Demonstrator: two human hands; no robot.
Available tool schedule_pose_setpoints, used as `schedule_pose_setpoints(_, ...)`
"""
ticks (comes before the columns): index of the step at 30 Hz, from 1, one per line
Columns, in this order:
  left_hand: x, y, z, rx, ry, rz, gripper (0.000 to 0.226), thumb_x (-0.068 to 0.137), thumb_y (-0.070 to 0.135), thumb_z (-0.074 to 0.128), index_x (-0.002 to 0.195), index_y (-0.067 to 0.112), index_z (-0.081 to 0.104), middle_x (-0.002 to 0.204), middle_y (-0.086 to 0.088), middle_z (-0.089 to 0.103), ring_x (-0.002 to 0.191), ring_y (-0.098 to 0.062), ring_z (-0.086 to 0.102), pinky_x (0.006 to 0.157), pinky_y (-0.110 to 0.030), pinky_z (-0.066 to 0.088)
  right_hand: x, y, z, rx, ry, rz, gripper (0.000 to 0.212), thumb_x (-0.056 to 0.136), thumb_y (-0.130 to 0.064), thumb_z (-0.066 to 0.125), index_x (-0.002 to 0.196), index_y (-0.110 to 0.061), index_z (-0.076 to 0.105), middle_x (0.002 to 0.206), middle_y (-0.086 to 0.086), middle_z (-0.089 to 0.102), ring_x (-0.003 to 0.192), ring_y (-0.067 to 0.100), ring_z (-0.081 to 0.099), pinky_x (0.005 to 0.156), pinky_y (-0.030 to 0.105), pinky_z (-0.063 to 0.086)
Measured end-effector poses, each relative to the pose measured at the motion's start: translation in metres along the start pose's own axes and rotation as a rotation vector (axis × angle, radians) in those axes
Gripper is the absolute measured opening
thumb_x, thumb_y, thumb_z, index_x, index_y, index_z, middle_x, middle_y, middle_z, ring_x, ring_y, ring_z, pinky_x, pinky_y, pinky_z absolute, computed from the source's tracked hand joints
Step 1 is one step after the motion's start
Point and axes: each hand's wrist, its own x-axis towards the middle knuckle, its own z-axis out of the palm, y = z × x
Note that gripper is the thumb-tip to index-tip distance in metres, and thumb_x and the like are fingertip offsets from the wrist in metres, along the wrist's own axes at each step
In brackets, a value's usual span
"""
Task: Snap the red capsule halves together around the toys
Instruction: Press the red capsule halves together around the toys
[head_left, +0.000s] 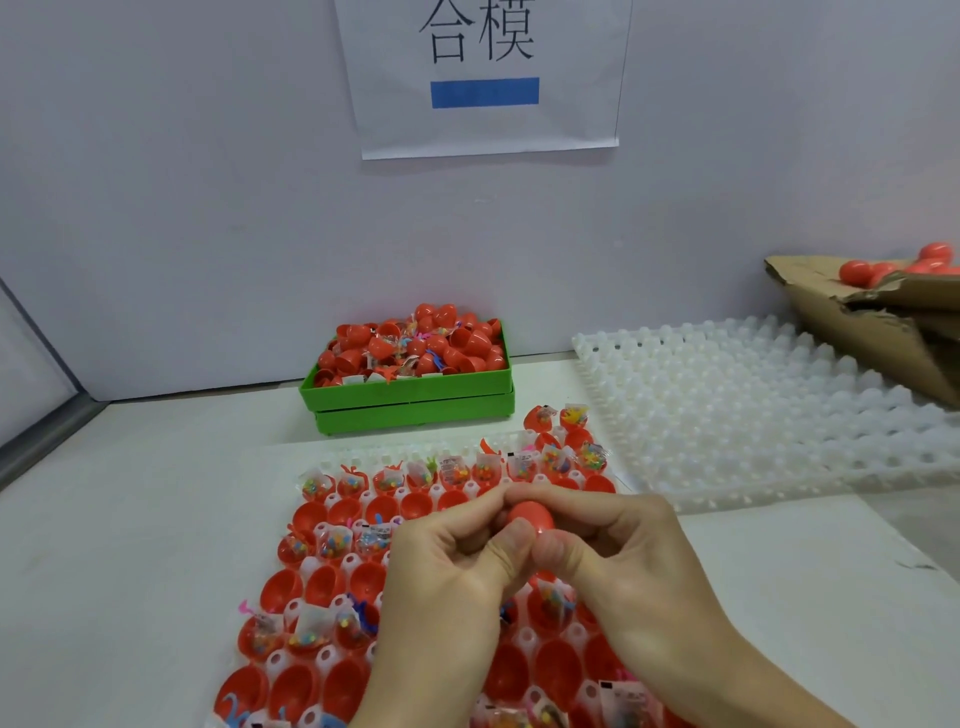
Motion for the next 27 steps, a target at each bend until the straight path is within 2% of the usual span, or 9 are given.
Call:
schedule_pose_setpoints(6, 0.001, -0.002, 0.0, -0.022, -0.015, -0.009, 0.031, 0.063, 0.013, 0.067, 0.09, 0.022, 0.08, 0.09, -0.011, 0.078, 0.091, -0.022, 0.075, 0.069, -0.027, 0.06, 0.001, 0.0, -0.001, 0.005, -0.014, -0.01, 0.028, 0.071, -0.011, 0.071, 0.094, -0.023, 0.08, 0.095, 0.004, 0.078, 0.096, 0.017, 0.074, 0.081, 0.018, 0.054)
schedule_pose_setpoints(11, 0.001, 0.002, -0.002, -0.035, -0.094, -0.044, 0.039, 0.068, 0.026, 0.067, 0.103, 0.014, 0.078, 0.103, -0.006, 0.077, 0.1, -0.018, 0.073, 0.077, -0.027, 0.059, 0.003, -0.004, -0.002, -0.01, -0.019, 0.012, 0.028, 0.074, -0.018, 0.074, 0.102, -0.02, 0.079, 0.099, 0.003, 0.078, 0.099, 0.017, 0.073, 0.082, 0.018, 0.055)
schedule_pose_setpoints(14, 0.004, 0.003, -0.007, 0.02, -0.096, -0.054, 0.046, 0.069, 0.025, 0.068, 0.115, 0.016, 0.073, 0.107, -0.002, 0.075, 0.103, -0.016, 0.071, 0.079, -0.028, 0.059, 0.003, -0.005, -0.006, -0.039, 0.01, -0.002, 0.034, 0.071, -0.009, 0.078, 0.1, -0.028, 0.08, 0.098, -0.003, 0.078, 0.096, 0.011, 0.073, 0.081, 0.016, 0.055)
schedule_pose_setpoints(16, 0.006, 0.004, -0.011, 0.061, -0.073, -0.047, 0.041, 0.071, 0.024, 0.068, 0.111, 0.018, 0.075, 0.106, -0.005, 0.075, 0.101, -0.019, 0.072, 0.078, -0.029, 0.06, 0.004, -0.002, -0.009, -0.122, 0.055, -0.006, 0.045, 0.07, -0.004, 0.081, 0.106, -0.029, 0.075, 0.099, -0.008, 0.078, 0.096, 0.009, 0.073, 0.086, 0.019, 0.056)
schedule_pose_setpoints(18, 0.006, 0.005, -0.011, 0.108, -0.059, -0.019, 0.034, 0.071, 0.027, 0.069, 0.103, 0.022, 0.078, 0.103, -0.006, 0.074, 0.095, -0.018, 0.073, 0.074, -0.028, 0.06, 0.003, 0.001, -0.012, -0.233, 0.076, -0.013, 0.058, 0.065, -0.013, 0.085, 0.118, -0.028, 0.068, 0.105, -0.014, 0.075, 0.1, 0.005, 0.071, 0.091, 0.019, 0.054)
schedule_pose_setpoints(20, 0.004, 0.005, -0.011, 0.169, -0.071, 0.008, 0.029, 0.07, 0.03, 0.071, 0.098, 0.03, 0.078, 0.098, -0.001, 0.075, 0.089, -0.014, 0.074, 0.07, -0.024, 0.059, 0.001, 0.003, -0.011, -0.349, 0.042, -0.072, 0.063, 0.071, -0.013, 0.087, 0.124, -0.035, 0.063, 0.116, -0.023, 0.07, 0.109, 0.001, 0.067, 0.093, 0.017, 0.051)
schedule_pose_setpoints(22, 0.003, 0.004, -0.01, 0.231, -0.082, 0.04, 0.023, 0.075, 0.023, 0.075, 0.095, 0.034, 0.078, 0.092, 0.008, 0.075, 0.082, -0.01, 0.074, 0.068, -0.022, 0.058, -0.001, 0.005, -0.009, -0.431, -0.044, -0.14, 0.061, 0.079, -0.009, 0.074, 0.129, -0.04, 0.056, 0.126, -0.029, 0.063, 0.119, -0.003, 0.06, 0.096, 0.017, 0.05)
schedule_pose_setpoints(24, 0.003, 0.004, -0.011, 0.258, -0.073, 0.054, 0.028, 0.084, 0.005, 0.071, 0.096, 0.029, 0.076, 0.088, 0.011, 0.075, 0.078, -0.008, 0.074, 0.066, -0.018, 0.057, -0.002, 0.006, -0.009, -0.476, -0.091, -0.178, 0.062, 0.083, -0.005, 0.063, 0.136, -0.036, 0.052, 0.132, -0.031, 0.057, 0.125, -0.004, 0.054, 0.099, 0.017, 0.047)
schedule_pose_setpoints(27, 0.004, 0.004, -0.011, 0.2, -0.084, 0.044, 0.027, 0.092, -0.002, 0.06, 0.106, 0.016, 0.073, 0.091, -0.003, 0.077, 0.082, -0.02, 0.075, 0.067, -0.022, 0.058, 0.0, 0.004, -0.012, -0.463, -0.025, -0.192, 0.056, 0.088, 0.003, 0.059, 0.131, -0.033, 0.061, 0.125, -0.026, 0.065, 0.121, -0.002, 0.058, 0.097, 0.014, 0.047)
